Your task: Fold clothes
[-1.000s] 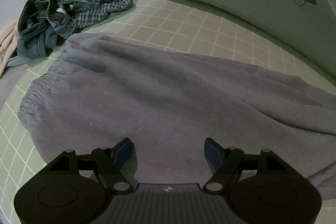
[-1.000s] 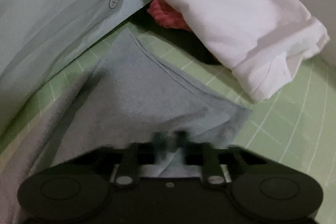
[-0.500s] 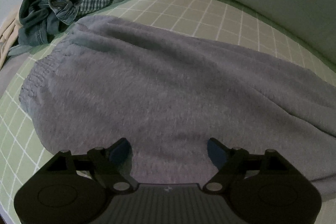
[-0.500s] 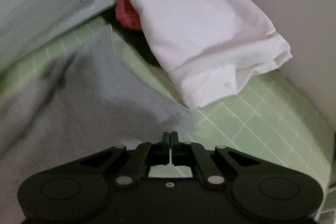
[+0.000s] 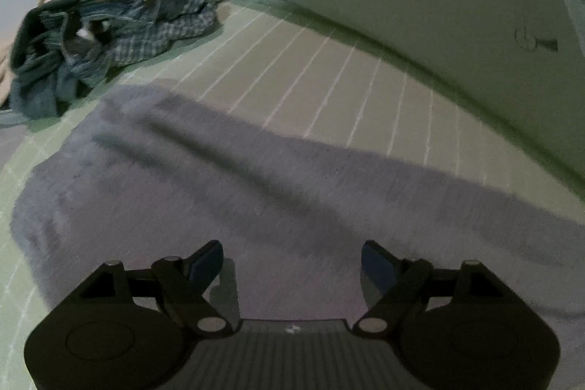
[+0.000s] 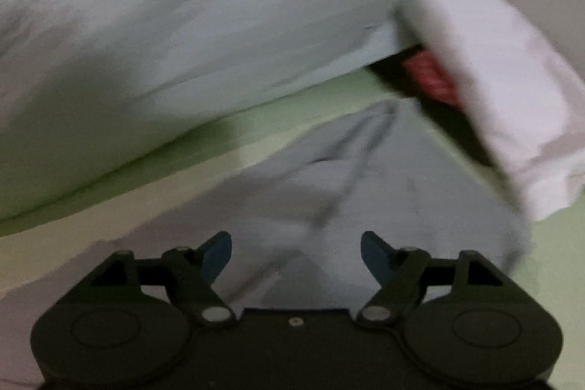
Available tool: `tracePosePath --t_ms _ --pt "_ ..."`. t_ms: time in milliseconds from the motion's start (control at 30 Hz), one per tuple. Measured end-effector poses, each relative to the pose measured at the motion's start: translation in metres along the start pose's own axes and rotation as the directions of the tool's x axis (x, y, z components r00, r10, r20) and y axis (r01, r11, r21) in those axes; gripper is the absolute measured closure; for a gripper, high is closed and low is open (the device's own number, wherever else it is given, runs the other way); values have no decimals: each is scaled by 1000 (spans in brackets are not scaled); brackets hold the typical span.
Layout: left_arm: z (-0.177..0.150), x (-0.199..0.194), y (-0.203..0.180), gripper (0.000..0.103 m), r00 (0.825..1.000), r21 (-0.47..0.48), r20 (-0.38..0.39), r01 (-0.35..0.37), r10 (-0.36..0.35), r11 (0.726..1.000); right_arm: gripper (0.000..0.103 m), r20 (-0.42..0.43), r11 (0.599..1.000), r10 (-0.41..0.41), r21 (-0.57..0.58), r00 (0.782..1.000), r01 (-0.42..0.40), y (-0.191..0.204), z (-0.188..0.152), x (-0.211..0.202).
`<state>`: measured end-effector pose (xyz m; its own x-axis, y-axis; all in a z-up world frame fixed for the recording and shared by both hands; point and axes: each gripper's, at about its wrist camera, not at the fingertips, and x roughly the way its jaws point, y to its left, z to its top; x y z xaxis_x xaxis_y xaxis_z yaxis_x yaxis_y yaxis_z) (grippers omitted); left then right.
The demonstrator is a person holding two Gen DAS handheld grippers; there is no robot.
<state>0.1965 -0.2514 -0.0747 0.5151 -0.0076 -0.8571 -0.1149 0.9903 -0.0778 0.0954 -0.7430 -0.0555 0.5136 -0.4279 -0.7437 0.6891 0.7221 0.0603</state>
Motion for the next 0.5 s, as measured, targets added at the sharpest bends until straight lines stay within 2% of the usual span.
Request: tracePosePath --t_ms 167,267,300,400,433,467,500 --pt "17 18 -22 21 998 -15 -12 58 -58 998 25 -80 998 40 46 996 -36 33 2 27" --pt "21 27 -31 29 998 -8 -35 53 -54 999 26 -133 994 46 109 990 -32 35 -1 40" --pt "21 30 -33 32 998 -9 -44 48 -48 999 31 -143 993 41 116 989 -24 35 -2 42" --pt "20 33 -33 49 998 -24 -51 24 -25 999 56 -155 992 35 129 987 -15 35 -1 45" --pt "20 34 -31 58 999 -27 -47 16 -17 999 70 -148 992 39 128 988 -20 36 2 44" --pt "20 35 -30 64 999 -31 -43 8 -10 999 80 -140 992 44 127 989 -26 36 4 43" --pt "21 35 -28 79 999 -39 -41 6 -7 999 97 -133 992 48 126 990 -32 36 7 43"
